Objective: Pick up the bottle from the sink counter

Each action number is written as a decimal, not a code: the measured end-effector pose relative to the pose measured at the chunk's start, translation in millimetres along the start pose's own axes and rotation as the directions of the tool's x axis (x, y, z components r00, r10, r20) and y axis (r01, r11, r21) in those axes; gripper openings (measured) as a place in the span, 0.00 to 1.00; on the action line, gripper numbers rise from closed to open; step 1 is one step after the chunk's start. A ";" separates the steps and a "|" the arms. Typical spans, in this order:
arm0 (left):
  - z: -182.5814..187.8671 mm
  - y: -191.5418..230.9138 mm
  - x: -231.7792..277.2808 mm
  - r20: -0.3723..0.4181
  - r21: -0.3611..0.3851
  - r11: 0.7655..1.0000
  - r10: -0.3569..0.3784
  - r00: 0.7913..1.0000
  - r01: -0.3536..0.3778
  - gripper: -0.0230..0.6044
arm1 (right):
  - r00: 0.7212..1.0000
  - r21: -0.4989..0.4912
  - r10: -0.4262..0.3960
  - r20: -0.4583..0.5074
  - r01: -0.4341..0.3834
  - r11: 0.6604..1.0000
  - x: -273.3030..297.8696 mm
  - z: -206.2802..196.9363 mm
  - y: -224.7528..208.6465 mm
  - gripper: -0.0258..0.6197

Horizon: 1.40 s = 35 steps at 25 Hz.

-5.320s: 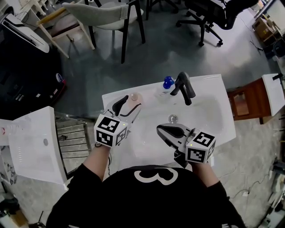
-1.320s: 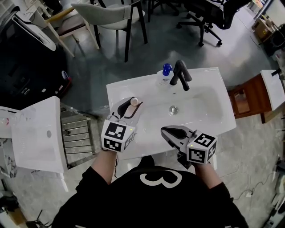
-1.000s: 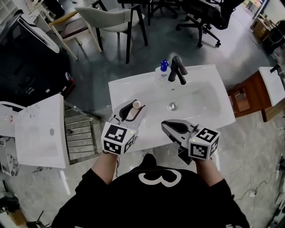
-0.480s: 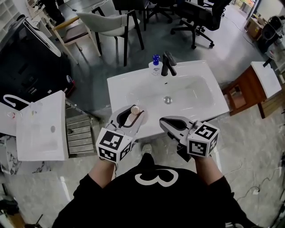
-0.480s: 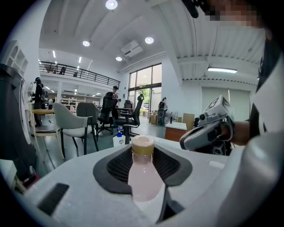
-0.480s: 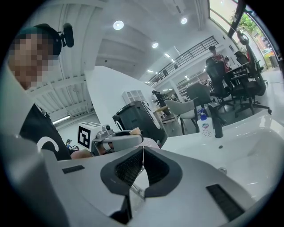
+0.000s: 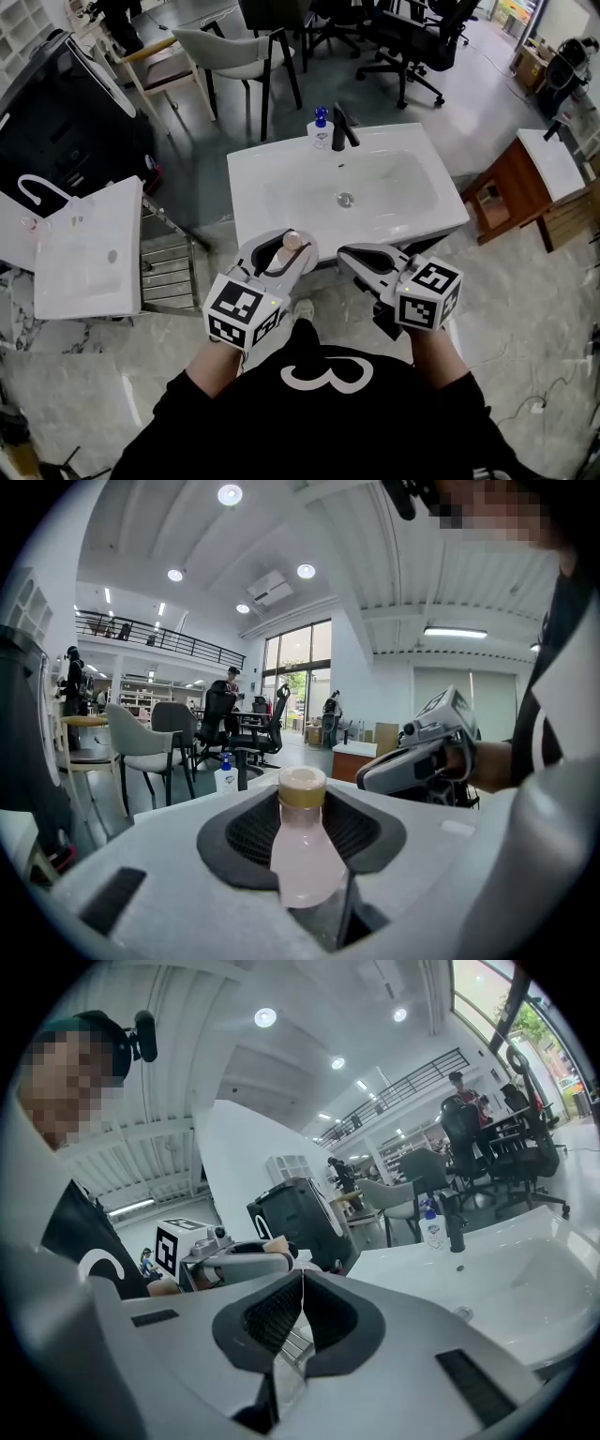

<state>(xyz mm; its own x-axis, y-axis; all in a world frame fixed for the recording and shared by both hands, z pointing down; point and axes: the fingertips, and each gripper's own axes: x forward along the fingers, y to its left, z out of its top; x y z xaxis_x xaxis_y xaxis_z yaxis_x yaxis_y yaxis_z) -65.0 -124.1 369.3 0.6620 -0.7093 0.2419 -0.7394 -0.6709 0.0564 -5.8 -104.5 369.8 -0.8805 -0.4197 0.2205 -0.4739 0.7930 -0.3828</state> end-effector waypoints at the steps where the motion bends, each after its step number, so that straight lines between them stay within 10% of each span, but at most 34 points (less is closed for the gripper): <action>1: 0.0 -6.2 -4.4 -0.001 0.001 1.000 -0.003 1.000 0.003 0.27 | 1.000 -0.004 0.002 0.004 -0.002 1.000 -3.9 -0.7 4.2 0.06; 35: 7.6 -77.0 -104.3 0.008 -0.051 0.997 0.063 0.998 -0.063 0.27 | 0.987 -0.178 0.147 0.063 -0.134 0.975 -66.2 -7.0 103.0 0.06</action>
<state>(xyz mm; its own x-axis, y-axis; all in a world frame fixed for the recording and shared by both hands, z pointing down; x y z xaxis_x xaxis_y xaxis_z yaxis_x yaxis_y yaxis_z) -76.1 -0.2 332.4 0.6147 -0.7522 0.2372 -0.7849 -0.6130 0.0901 3.8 8.0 322.0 -0.9397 -0.3257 0.1044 -0.3417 0.9080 -0.2426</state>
